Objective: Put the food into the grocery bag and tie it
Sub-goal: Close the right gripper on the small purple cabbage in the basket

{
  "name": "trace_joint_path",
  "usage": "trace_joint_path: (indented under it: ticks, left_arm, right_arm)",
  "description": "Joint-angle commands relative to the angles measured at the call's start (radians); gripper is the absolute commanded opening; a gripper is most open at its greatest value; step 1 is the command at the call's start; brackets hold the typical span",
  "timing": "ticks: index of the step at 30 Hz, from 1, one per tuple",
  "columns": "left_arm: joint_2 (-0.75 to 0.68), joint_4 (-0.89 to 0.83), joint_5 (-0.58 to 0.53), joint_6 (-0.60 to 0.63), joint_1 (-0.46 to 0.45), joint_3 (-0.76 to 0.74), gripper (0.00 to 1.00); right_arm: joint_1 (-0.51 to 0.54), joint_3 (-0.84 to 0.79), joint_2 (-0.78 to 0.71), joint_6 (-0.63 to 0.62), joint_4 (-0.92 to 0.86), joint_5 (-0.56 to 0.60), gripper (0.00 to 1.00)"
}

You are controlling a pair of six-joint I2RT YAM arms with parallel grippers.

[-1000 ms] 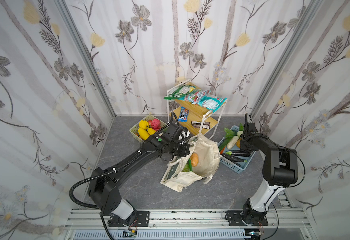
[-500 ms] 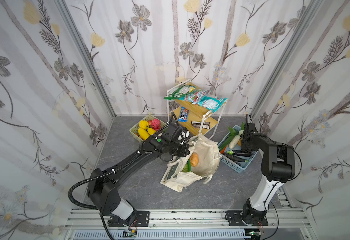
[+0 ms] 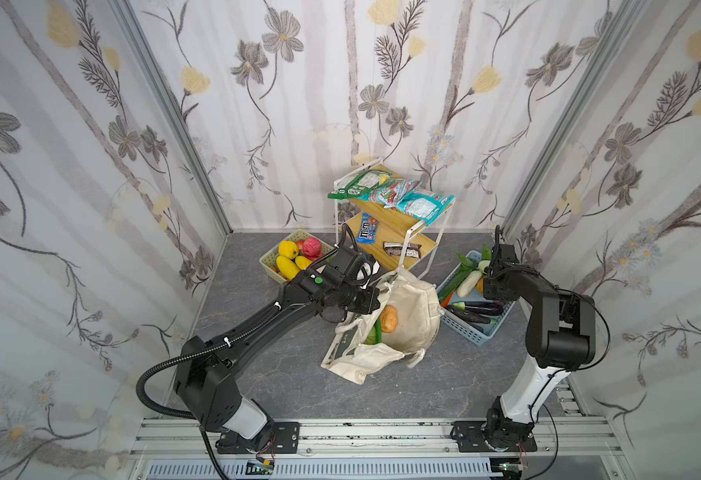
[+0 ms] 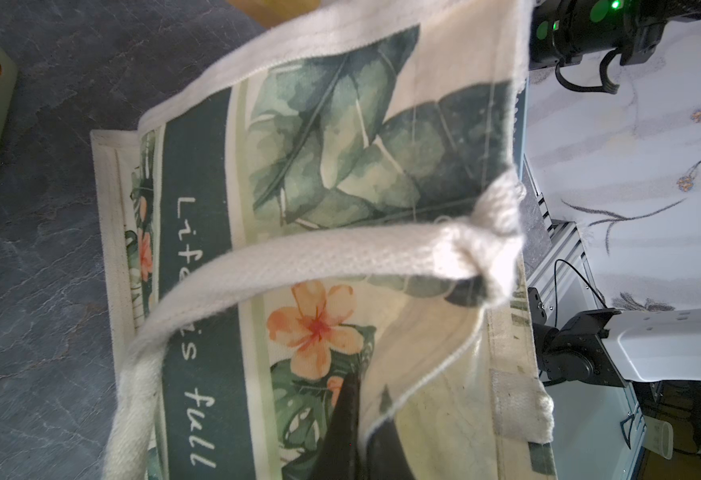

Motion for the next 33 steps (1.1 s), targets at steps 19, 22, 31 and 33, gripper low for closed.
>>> trace_joint_path:
  ticks: [19, 22, 31, 33]
  left_arm:
    - [0.006, -0.019, -0.005, -0.010, 0.002, 0.005, 0.00]
    - [0.001, -0.022, -0.010, -0.009, 0.002, 0.002, 0.00]
    - [-0.008, -0.018, -0.014, -0.015, 0.002, -0.006, 0.00]
    - [-0.010, -0.017, -0.014, -0.016, 0.002, -0.006, 0.00]
  right_arm:
    - [-0.024, 0.036, 0.100, 0.014, -0.006, 0.040, 0.54]
    - [-0.024, 0.029, 0.083, 0.016, 0.008, 0.018, 0.41]
    - [-0.024, 0.016, 0.004, 0.019, -0.005, -0.020, 0.38]
    - [-0.024, 0.013, -0.019, 0.024, -0.009, -0.031, 0.38]
